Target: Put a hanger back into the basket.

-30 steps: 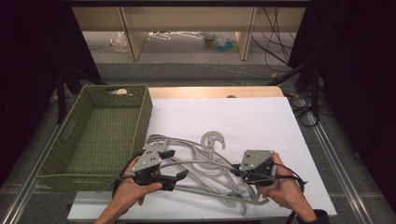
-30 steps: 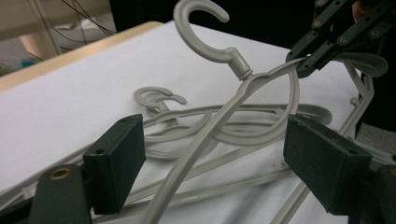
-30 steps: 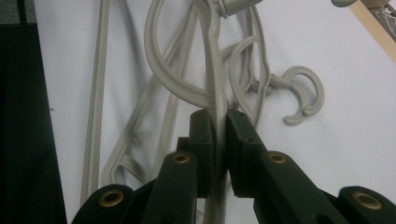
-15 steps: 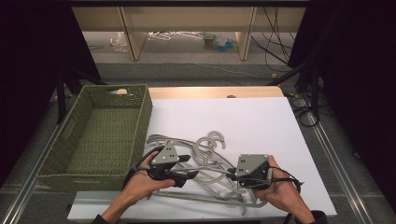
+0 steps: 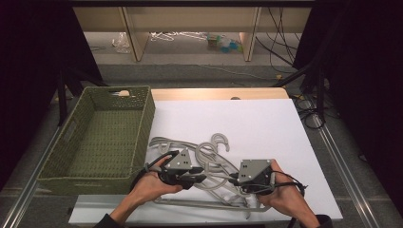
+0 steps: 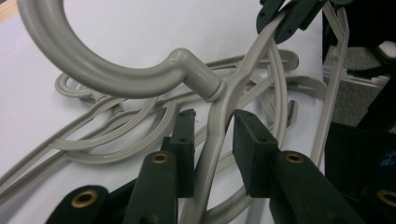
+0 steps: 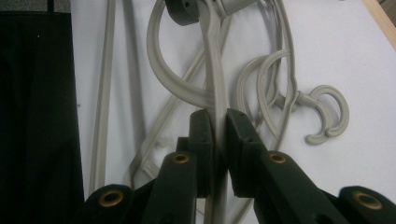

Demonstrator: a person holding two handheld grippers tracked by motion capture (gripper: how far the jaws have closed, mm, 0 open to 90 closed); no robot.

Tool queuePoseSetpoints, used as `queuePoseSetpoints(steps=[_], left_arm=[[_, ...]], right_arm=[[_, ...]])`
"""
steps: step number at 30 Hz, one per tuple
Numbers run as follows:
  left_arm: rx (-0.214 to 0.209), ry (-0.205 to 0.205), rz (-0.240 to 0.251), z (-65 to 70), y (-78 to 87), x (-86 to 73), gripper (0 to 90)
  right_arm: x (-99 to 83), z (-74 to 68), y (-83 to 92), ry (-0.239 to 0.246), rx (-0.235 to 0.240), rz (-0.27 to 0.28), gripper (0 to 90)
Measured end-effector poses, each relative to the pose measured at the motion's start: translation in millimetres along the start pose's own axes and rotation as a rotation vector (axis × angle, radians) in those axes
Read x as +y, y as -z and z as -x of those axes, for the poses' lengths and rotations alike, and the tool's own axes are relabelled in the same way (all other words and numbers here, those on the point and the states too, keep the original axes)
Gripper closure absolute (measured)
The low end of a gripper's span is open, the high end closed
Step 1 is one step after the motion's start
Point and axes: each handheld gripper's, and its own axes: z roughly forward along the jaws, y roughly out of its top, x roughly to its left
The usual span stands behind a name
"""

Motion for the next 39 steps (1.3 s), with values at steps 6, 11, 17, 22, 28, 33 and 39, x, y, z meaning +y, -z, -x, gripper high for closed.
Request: queuePoseSetpoints(steps=[6, 11, 17, 22, 28, 33, 39], left_arm=[[-0.031, -0.048, -0.031, 5.9, 5.8, 4.1, 75.3], [-0.038, -0.064, -0.024, 13.1, 16.0, 10.1, 79.7], [-0.016, -0.014, -0.017, 12.4, 29.5, 12.8, 80.1], [0.047, 0.040, -0.024, 0.4, 41.8, 10.9, 80.1], [0.079, 0.112, 0.026, -12.3, 61.9, 11.7, 80.1], [0.119, 0.137, 0.064, -17.3, 78.7, 16.2, 80.1], [0.174, 0.156, 0.108, -23.5, 104.1, 22.8, 80.1]], right_arm=[[-0.3, 0.2, 1.0, 0.025, 0.017, 0.011, 81.2], [-2.3, 0.5, 1.2, 0.005, 0.013, 0.017, 78.6], [3.4, -0.2, 5.6, -0.040, -0.004, 0.065, 70.4], [5.6, 4.0, 15.0, -0.171, -0.085, 0.169, 49.9], [3.1, 6.0, 24.9, -0.290, -0.129, 0.279, 39.9], [-2.3, 0.6, 28.0, -0.310, -0.134, 0.292, 37.0], [-16.1, -5.8, 27.0, -0.358, -0.118, 0.281, 35.4]])
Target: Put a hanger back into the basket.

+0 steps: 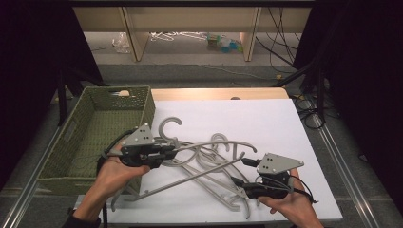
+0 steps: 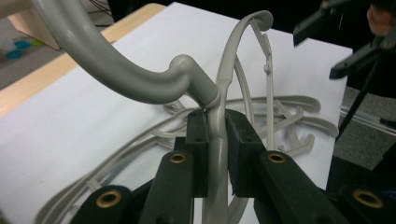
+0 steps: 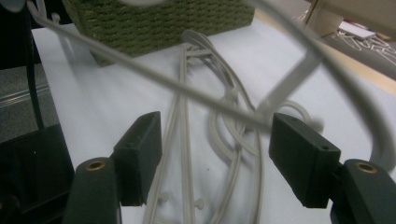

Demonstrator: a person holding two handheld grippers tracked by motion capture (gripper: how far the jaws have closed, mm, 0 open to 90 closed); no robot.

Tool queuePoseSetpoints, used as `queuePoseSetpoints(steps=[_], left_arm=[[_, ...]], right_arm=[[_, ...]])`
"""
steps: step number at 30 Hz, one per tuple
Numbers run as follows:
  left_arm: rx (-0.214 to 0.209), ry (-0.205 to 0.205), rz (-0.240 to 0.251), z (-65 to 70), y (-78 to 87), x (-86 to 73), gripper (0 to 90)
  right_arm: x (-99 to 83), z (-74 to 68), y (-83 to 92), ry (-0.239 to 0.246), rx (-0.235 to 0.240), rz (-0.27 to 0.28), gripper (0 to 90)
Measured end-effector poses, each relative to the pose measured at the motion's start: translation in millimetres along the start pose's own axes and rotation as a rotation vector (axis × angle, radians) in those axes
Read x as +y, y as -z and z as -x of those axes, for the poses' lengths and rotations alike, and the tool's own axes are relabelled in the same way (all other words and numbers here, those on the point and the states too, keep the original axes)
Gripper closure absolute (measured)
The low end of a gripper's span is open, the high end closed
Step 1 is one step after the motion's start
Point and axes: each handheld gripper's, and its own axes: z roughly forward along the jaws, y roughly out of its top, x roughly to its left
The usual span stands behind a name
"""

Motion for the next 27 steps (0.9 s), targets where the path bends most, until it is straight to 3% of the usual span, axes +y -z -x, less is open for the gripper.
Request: queuePoseSetpoints(steps=[7, 9, 13, 18, 20, 21, 22, 24, 25, 27], left_arm=[[0.047, 0.023, 0.026, -7.5, 22.8, 13.3, 80.1], [0.054, 0.012, 0.030, -9.9, 30.8, 20.5, 80.1], [0.108, -0.003, 0.020, -18.7, 45.9, 34.0, 80.1], [0.213, 0.000, 0.000, -51.0, 67.5, 40.6, 80.1], [0.252, 0.043, 0.007, -64.7, 75.4, 38.6, 80.2], [0.266, 0.028, -0.006, -73.5, 80.8, 37.7, 80.1], [0.287, 0.061, 0.005, -79.1, 83.8, 35.8, 80.1], [0.321, 0.060, -0.020, -93.3, 92.6, 32.2, 80.1], [0.341, 0.090, 0.010, -100.2, 94.0, 28.7, 80.2], [0.364, 0.097, -0.008, -110.4, 99.2, 24.4, 80.1]], right_arm=[[-9.5, 1.9, -0.7, -0.032, 0.010, -0.011, 33.4], [-10.9, 1.9, -1.1, -0.033, 0.009, -0.011, 33.1], [-13.4, 2.0, -2.6, -0.032, 0.018, -0.016, 32.9], [-16.5, 2.9, -3.9, -0.040, 0.012, -0.024, 32.9], [-17.6, 3.6, -4.1, -0.048, 0.014, -0.028, 32.8], [-18.1, 3.9, -4.0, -0.051, 0.014, -0.031, 32.8], [-19.0, 4.7, -4.6, -0.049, 0.010, -0.030, 32.8], [-20.3, 5.6, -5.5, -0.056, 0.014, -0.036, 32.8], [-20.9, 5.9, -6.0, -0.057, 0.013, -0.037, 32.8], [-21.8, 6.1, -7.0, -0.059, 0.014, -0.041, 32.8]])
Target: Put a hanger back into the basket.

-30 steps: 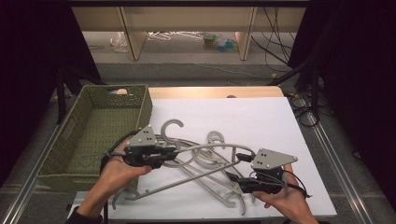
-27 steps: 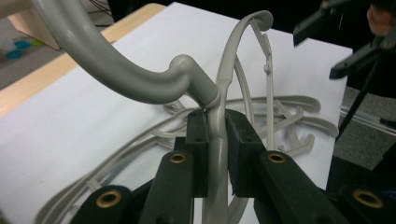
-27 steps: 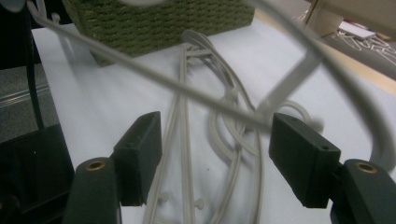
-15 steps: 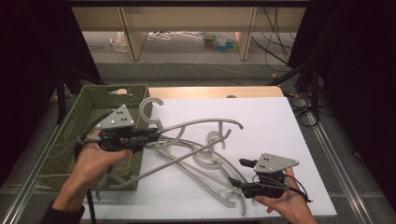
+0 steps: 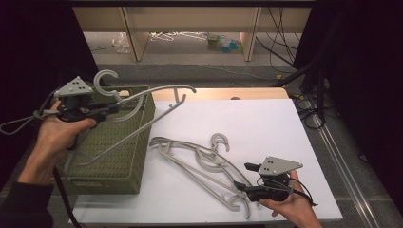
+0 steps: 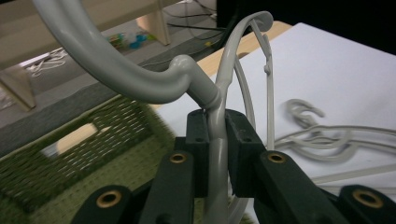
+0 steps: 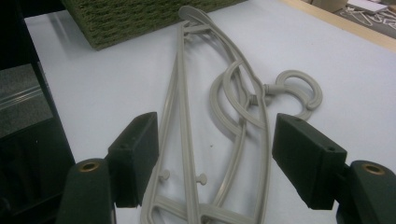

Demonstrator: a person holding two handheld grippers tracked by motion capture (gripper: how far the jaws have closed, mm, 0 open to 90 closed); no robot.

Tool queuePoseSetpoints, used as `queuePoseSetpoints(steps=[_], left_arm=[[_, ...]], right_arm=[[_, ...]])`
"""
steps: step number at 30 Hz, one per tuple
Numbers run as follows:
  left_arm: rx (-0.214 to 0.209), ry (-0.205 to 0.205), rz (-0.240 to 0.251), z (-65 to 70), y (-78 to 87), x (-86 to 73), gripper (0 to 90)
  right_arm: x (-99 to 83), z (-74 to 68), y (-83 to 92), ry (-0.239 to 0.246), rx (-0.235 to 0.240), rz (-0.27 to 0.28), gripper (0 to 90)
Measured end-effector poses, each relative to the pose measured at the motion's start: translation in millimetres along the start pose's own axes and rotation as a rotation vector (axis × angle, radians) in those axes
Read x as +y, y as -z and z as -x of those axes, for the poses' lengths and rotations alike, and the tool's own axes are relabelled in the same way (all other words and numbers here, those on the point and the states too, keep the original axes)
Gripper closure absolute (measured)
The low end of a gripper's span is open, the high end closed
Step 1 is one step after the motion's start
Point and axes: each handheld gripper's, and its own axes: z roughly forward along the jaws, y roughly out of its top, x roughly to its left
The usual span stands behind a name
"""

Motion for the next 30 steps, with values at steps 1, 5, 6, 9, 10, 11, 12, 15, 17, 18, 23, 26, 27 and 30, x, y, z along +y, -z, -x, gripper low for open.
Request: queuePoseSetpoints(steps=[1, 5, 6, 9, 10, 11, 12, 15, 17, 18, 23, 26, 27, 30], left_arm=[[0.012, 0.007, -0.004, -5.0, -0.3, -1.8, 80.2], [0.047, 0.032, -0.016, -24.3, -2.4, -10.1, 80.2], [0.049, 0.038, -0.021, -27.2, -2.4, -11.4, 80.2], [0.074, 0.037, -0.023, -38.2, -4.1, -15.9, 80.2], [0.078, 0.046, -0.018, -40.0, -5.1, -17.0, 80.2], [0.084, 0.043, -0.025, -44.5, -5.4, -18.4, 80.1], [0.091, 0.047, -0.026, -46.7, -6.0, -19.2, 80.2], [0.116, 0.052, -0.039, -57.5, -8.9, -23.3, 80.1], [0.129, 0.062, -0.046, -62.3, -10.2, -25.5, 80.1], [0.137, 0.073, -0.045, -66.3, -11.9, -28.0, 80.1], [0.163, 0.086, -0.050, -78.6, -14.3, -35.2, 80.2], [0.177, 0.094, -0.056, -85.5, -14.8, -39.5, 80.2], [0.182, 0.095, -0.055, -87.7, -15.0, -41.0, 80.2], [0.202, 0.109, -0.061, -93.2, -15.8, -45.2, 80.1]], right_arm=[[-0.2, 0.2, -0.4, 0.000, 0.002, -0.004, 32.8], [-0.9, 0.4, -1.8, 0.000, 0.001, -0.008, 32.6], [-1.4, 0.3, -2.3, -0.002, 0.000, -0.006, 32.5], [-2.2, 1.1, -3.0, -0.006, -0.003, -0.008, 31.3], [-2.5, 1.3, -3.4, -0.014, -0.003, -0.009, 30.9], [-2.8, 1.7, -3.7, -0.014, -0.003, -0.007, 30.4], [-3.1, 2.1, -3.9, -0.016, -0.006, -0.005, 29.1], [-3.5, 2.6, -4.5, -0.026, -0.008, -0.006, 26.7], [-4.0, 2.6, -5.0, -0.031, -0.014, -0.004, 25.2], [-4.2, 2.8, -5.3, -0.032, -0.017, -0.002, 24.4], [-5.3, 4.0, -6.5, -0.044, -0.016, 0.001, 23.1], [-5.3, 3.7, -6.9, -0.046, -0.014, 0.001, 23.2], [-5.3, 3.6, -7.0, -0.046, -0.013, 0.001, 23.2], [-5.5, 3.6, -7.7, -0.043, -0.013, -0.003, 23.4]])
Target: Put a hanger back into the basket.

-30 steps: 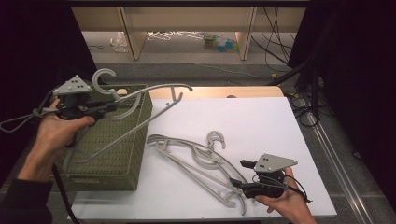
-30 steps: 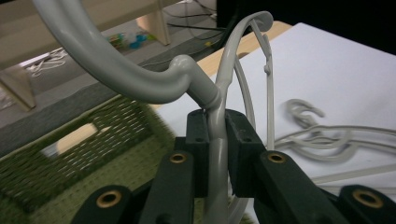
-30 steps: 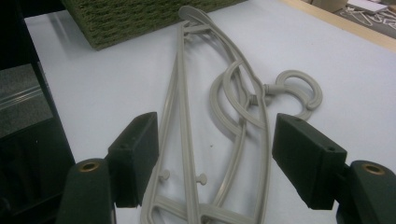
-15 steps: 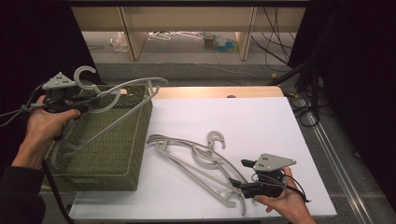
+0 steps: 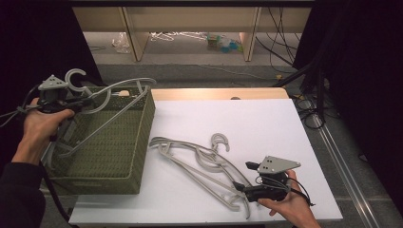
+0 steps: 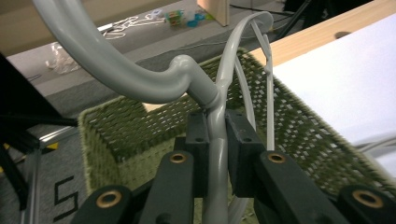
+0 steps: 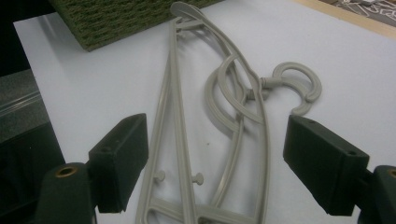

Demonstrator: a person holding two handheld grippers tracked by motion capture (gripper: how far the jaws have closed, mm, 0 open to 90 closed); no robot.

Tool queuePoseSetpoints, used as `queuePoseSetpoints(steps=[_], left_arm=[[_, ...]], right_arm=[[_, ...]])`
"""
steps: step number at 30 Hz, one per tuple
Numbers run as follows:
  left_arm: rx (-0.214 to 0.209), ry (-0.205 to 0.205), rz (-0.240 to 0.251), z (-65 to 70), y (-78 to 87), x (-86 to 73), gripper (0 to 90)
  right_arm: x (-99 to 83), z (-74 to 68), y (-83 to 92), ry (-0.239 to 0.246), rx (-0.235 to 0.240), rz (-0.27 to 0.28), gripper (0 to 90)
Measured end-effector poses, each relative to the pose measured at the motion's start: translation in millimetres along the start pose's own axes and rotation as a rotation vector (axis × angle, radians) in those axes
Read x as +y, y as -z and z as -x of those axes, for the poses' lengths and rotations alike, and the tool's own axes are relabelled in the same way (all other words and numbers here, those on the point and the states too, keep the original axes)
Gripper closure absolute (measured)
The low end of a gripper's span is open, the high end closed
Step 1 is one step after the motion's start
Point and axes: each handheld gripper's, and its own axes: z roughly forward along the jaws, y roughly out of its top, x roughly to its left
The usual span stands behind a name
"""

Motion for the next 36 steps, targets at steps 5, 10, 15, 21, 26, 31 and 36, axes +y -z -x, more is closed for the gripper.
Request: queuePoseSetpoints(steps=[5, 10, 15, 21, 26, 31, 36], left_arm=[[0.023, -0.003, -0.010, -9.8, -3.2, -6.5, 80.1], [0.029, 0.012, -0.014, -17.2, -5.4, -14.5, 80.2], [0.030, -0.003, -0.019, -19.3, -8.4, -20.3, 80.2], [0.025, -0.023, -0.041, -24.0, -10.8, -28.2, 80.1], [0.017, -0.008, -0.034, -25.0, -11.7, -33.9, 80.1], [0.017, -0.041, -0.076, -27.9, -11.6, -39.2, 80.0], [0.019, -0.017, -0.070, -26.1, -18.1, -45.4, 79.9]], right_arm=[[0.1, -0.1, 0.2, -0.001, 0.003, 0.001, 23.7], [0.1, 0.3, 0.2, 0.001, 0.003, 0.004, 23.9], [0.0, 0.5, 0.0, -0.003, 0.003, -0.001, 24.0], [0.2, 0.2, 0.1, 0.001, 0.004, 0.002, 24.2], [-0.2, 0.7, 0.3, 0.002, 0.003, 0.000, 24.5], [0.0, 1.3, 0.7, 0.001, 0.007, -0.003, 24.7], [-0.2, 0.8, 0.0, 0.000, 0.005, -0.004, 24.8]])
